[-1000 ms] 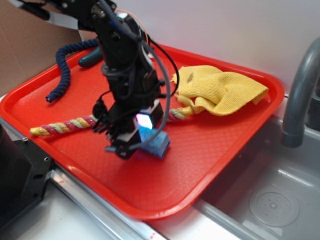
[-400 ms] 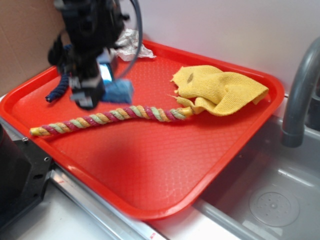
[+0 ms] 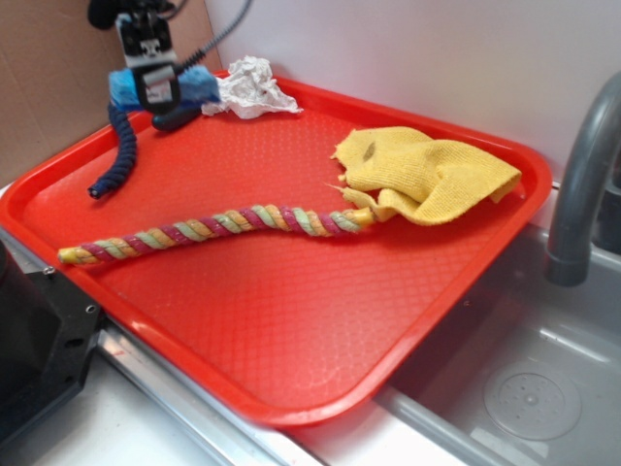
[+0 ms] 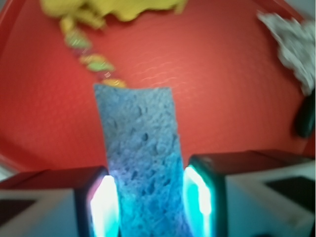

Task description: Grab the blue sponge.

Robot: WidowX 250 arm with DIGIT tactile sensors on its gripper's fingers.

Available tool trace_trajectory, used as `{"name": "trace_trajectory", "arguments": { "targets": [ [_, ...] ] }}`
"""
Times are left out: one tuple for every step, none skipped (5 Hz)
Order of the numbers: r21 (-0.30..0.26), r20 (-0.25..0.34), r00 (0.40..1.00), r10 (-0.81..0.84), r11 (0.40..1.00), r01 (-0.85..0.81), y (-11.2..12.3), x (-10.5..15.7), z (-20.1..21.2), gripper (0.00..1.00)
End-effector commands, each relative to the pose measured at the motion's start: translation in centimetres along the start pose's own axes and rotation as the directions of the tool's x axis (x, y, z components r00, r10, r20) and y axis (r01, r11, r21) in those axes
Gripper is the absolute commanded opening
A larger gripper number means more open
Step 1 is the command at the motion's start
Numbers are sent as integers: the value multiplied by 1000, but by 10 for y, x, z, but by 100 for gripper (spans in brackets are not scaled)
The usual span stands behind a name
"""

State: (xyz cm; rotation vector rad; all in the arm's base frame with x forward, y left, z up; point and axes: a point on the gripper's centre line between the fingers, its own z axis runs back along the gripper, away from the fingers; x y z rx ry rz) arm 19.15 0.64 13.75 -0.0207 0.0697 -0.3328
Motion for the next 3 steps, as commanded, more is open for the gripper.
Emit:
{"name": "trace_trajectory", "arguments": {
  "targets": [
    [-77,186,864,467,884,-461,-23,-10,39,0],
    [-126,181,733,655,755,-644,-22,-13,42,0],
    [-132,162,720,675,738,-662,-19,-14,38,0]
  ]
}}
